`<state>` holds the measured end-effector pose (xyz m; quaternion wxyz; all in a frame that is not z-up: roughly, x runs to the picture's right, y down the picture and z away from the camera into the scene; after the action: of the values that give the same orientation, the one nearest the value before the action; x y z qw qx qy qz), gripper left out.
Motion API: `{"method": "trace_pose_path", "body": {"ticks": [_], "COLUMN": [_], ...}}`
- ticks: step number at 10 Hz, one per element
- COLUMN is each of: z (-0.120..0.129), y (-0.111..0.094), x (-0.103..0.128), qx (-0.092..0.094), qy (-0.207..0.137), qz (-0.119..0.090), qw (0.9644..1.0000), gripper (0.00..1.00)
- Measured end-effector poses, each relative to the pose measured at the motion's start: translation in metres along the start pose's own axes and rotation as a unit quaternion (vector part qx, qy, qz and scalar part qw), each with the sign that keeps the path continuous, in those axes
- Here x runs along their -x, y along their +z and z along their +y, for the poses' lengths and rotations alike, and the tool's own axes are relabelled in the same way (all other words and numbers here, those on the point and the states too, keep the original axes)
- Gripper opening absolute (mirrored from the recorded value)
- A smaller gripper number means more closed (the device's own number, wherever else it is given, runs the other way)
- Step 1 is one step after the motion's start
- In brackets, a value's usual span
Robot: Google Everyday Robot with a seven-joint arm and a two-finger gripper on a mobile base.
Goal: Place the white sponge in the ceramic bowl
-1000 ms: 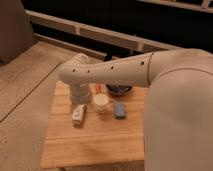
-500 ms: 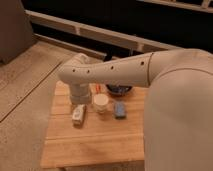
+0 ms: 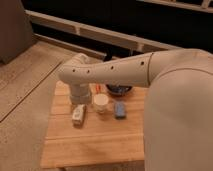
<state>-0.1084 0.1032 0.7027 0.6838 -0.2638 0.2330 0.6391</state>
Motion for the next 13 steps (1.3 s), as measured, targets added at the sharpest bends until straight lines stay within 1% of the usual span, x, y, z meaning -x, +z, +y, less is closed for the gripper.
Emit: {"method": "trace_pose_path", "body": {"ticks": [7,9,10,11,12,13], "z": [0.0,0.001,-0.002,-0.006,-0.013,-0.025], "y": [0.0,0.002,0.0,-0.007,-0.018,-0.03], "x": [0.0,0.009,0.029,0.038,0.05,0.057], "qx": [0.0,0.0,-0.008,-0.015,-0.027,-0.044], "qy": [-0.001,-0.012,-0.029,-0.038,-0.051,-0.062], "qz": [-0.001,-0.013,-0.043,-0.06,-0.087,-0.11], "qw": [1.0,0.9998,0.9986,0.9974,0.9945,0.991], "gripper": [0.65,0.65,0.65,0.65,0.65,0.65]}}
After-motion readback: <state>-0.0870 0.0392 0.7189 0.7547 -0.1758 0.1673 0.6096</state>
